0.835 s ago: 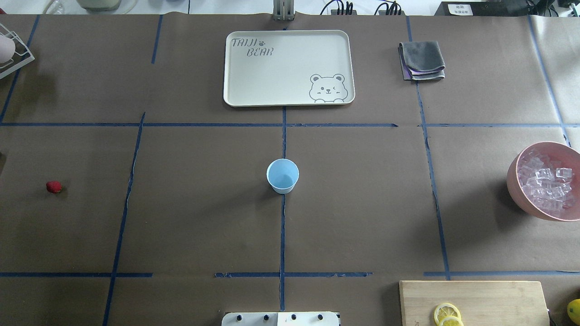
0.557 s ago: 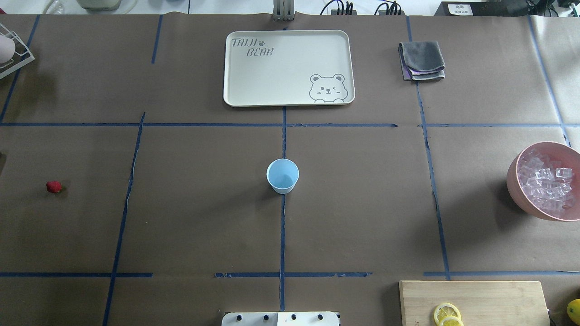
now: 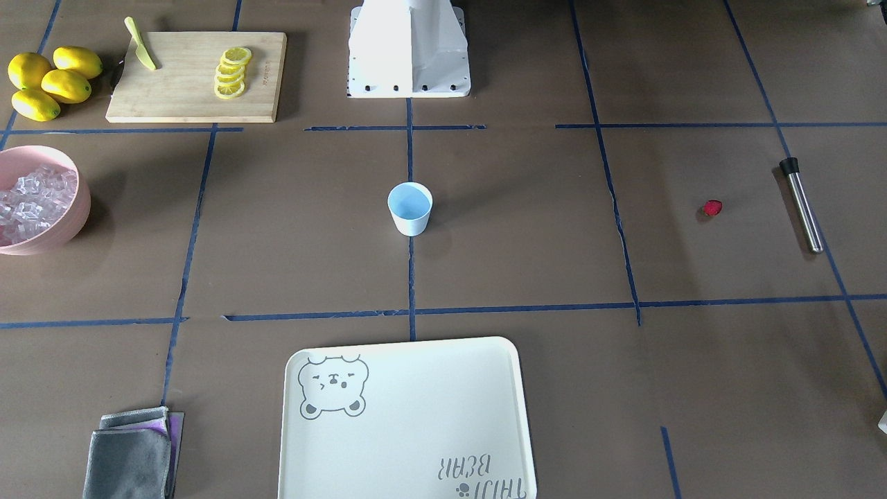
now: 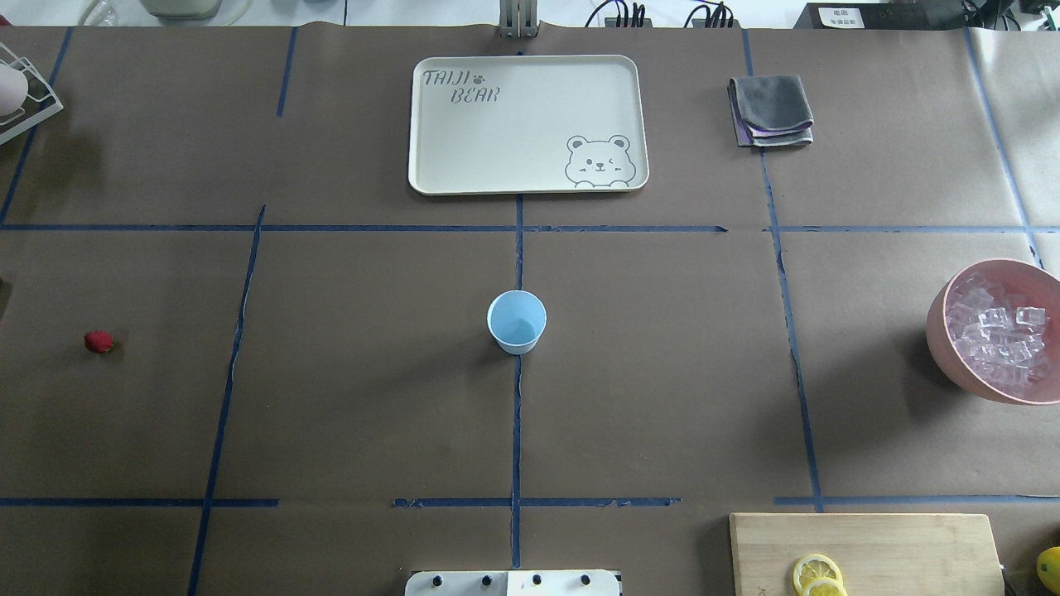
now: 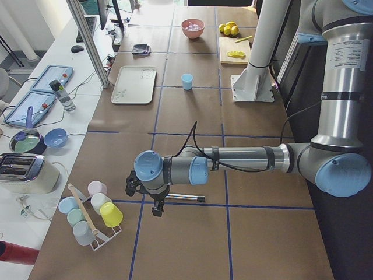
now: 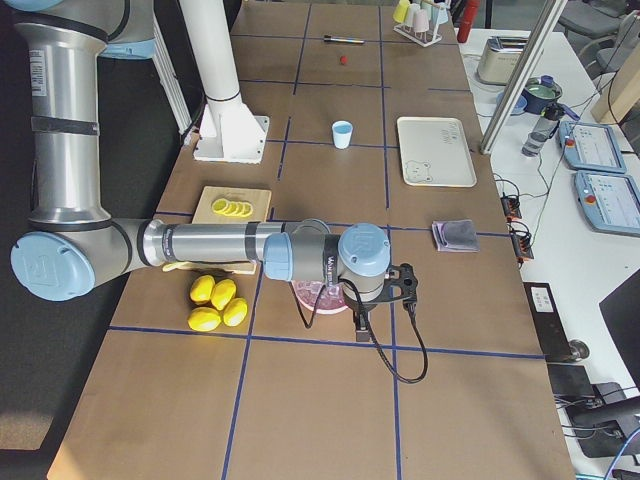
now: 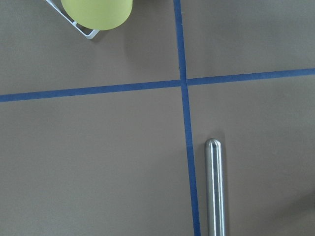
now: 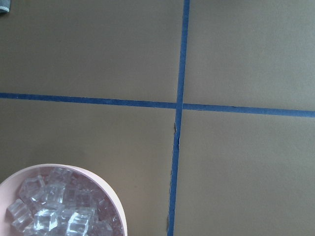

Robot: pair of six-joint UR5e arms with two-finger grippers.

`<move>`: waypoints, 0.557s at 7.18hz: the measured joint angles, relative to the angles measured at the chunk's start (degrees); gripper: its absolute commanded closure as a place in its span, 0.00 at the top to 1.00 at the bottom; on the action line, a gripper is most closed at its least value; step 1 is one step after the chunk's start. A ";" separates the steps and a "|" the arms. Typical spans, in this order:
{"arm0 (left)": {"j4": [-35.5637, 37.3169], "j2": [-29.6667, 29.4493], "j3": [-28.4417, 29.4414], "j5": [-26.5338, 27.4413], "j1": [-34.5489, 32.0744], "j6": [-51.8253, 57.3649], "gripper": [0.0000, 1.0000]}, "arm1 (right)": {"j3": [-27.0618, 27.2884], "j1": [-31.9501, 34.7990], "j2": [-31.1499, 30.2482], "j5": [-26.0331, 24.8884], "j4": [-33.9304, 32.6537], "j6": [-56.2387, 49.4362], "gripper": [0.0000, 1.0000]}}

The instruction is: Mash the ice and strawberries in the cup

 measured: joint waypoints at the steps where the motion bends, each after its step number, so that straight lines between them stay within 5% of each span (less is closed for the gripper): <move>1: -0.04 0.00 0.00 0.02 0.00 0.00 1.00 | -0.11 -0.44 0.85 -0.40 -0.08 -0.02 1.00; 4: -0.18 0.05 -0.12 0.00 0.00 0.00 1.00 | -0.36 -2.19 1.72 -1.32 0.29 0.52 0.99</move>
